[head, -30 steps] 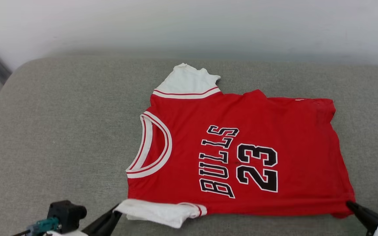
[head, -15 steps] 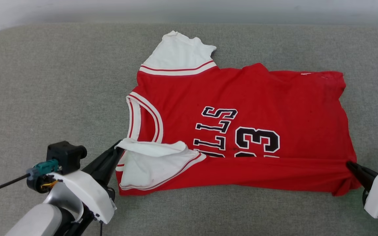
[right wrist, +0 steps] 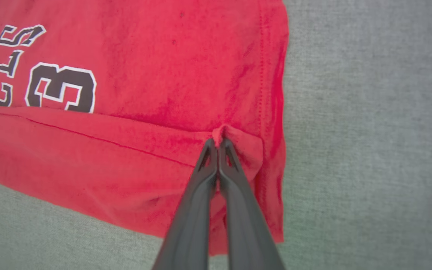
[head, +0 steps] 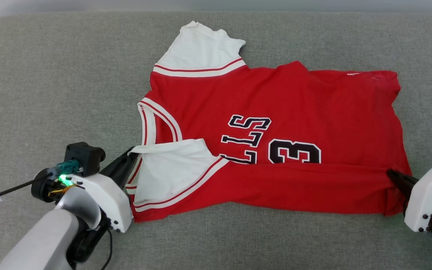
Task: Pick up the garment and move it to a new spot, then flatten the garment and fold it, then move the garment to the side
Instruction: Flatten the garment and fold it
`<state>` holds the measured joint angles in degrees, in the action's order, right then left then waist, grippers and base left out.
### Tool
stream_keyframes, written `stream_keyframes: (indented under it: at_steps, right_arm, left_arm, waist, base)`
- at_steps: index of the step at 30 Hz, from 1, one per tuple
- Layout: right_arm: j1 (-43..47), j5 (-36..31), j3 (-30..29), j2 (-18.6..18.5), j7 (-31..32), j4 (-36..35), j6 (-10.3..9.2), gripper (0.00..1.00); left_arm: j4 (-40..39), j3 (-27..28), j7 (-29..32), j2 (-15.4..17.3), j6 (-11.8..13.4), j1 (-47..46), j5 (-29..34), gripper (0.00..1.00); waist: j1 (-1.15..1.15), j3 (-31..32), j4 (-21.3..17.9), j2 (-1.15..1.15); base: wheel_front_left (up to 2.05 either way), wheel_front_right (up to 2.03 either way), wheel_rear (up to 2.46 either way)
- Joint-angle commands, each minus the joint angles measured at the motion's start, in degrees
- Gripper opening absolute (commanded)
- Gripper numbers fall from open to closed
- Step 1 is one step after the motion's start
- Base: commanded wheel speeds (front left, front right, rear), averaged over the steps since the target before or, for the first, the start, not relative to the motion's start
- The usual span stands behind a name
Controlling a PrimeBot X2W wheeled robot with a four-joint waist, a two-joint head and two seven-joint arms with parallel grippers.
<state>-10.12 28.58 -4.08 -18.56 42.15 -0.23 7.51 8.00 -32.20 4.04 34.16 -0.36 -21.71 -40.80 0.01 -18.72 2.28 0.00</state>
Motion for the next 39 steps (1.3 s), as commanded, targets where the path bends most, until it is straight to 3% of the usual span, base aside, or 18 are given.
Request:
stream_keyframes:
  at_steps: [1, 2, 3, 7, 12, 21, 32, 39]
  right_arm:
    - [-1.2, -0.6, 0.2, -0.4, -0.3, 0.6, -0.04, 0.0]
    - [-1.6, -0.9, 0.6, -0.6, -0.6, 1.1, -0.04, 0.25]
    - [-1.9, -1.2, 0.8, -0.8, -0.9, 1.6, -0.04, 1.0]
    - [-2.4, -1.3, 1.6, -0.7, -2.4, 3.3, -0.04, 1.0]
    - [-1.1, -1.3, 2.9, -1.2, -5.0, 2.7, -0.04, 1.0]
    - [5.5, -3.9, -0.3, 0.8, -5.5, 0.5, -0.04, 1.0]
    - [9.7, -6.3, -3.8, 4.8, -3.3, -6.5, -0.04, 1.0]
    - [9.3, -7.9, -3.5, 7.0, -0.9, -11.1, -0.04, 1.0]
  left_arm:
    - [0.8, -0.2, -0.3, -0.3, 0.5, -1.1, 0.8, 0.45]
    - [1.8, -0.6, 0.0, -0.6, 0.6, -1.4, 1.2, 1.0]
    - [2.6, -1.2, -0.1, -1.1, 0.7, -1.8, 1.9, 1.0]
    - [5.5, -1.9, -1.2, -3.1, 1.3, -2.5, 2.5, 1.0]
    - [7.4, -0.6, -4.0, -6.0, 5.4, 0.5, 1.5, 1.0]
    - [1.2, 2.3, -6.0, -9.6, 11.7, 9.1, -3.4, 1.0]
    - [-8.2, -1.2, 6.9, -3.7, 20.5, 14.4, -0.8, 1.0]
    - [-7.9, -1.6, 11.2, -2.9, 22.9, 13.1, -1.0, 1.0]
  waist:
    - [-0.01, -0.1, 0.0, 0.0]
    - [-0.01, -0.1, 0.1, 0.0]
    - [-0.01, 0.0, 0.2, 0.0]
    - [-0.01, 1.1, 0.5, 0.0]
    - [-0.01, 3.9, 0.5, 0.0]
    - [-0.01, 7.7, 0.5, 0.0]
    - [-0.01, 7.6, -0.7, 0.0]
    - [-0.01, 4.7, -1.9, 0.0]
  base:
    - [0.0, 0.0, 0.0]
    - [0.0, 0.0, 0.0]
    - [0.0, 0.0, 0.0]
    - [0.0, 0.0, 0.0]
    - [0.0, 0.0, 0.0]
    - [0.0, 0.0, 0.0]
    - [0.0, 0.0, 0.0]
    - [0.0, 0.0, 0.0]
